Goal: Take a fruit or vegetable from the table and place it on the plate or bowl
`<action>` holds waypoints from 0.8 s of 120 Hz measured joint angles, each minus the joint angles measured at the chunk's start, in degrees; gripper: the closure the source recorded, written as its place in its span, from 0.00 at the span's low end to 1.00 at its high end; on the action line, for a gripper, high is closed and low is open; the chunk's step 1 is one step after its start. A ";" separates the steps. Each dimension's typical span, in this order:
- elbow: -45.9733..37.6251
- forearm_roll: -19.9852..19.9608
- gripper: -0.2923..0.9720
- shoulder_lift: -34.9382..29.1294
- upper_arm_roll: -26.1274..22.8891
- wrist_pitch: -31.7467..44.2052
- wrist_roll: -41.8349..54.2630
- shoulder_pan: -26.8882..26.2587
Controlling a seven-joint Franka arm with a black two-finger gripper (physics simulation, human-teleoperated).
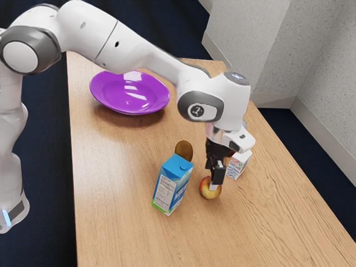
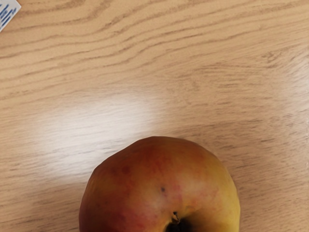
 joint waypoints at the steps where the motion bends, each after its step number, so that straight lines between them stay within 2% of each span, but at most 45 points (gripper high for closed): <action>1: 0.00 -0.03 0.23 0.08 0.00 0.07 -0.01 -0.07; 57: 0.47 -0.56 0.23 5.03 0.08 1.96 -0.45 0.23; 63: 0.50 -0.57 0.27 5.25 0.08 2.31 -0.45 0.27; 78: 0.57 -0.45 0.45 5.37 0.07 2.98 -0.32 0.26; 96: 0.52 0.08 0.50 4.14 0.38 3.45 -0.47 0.16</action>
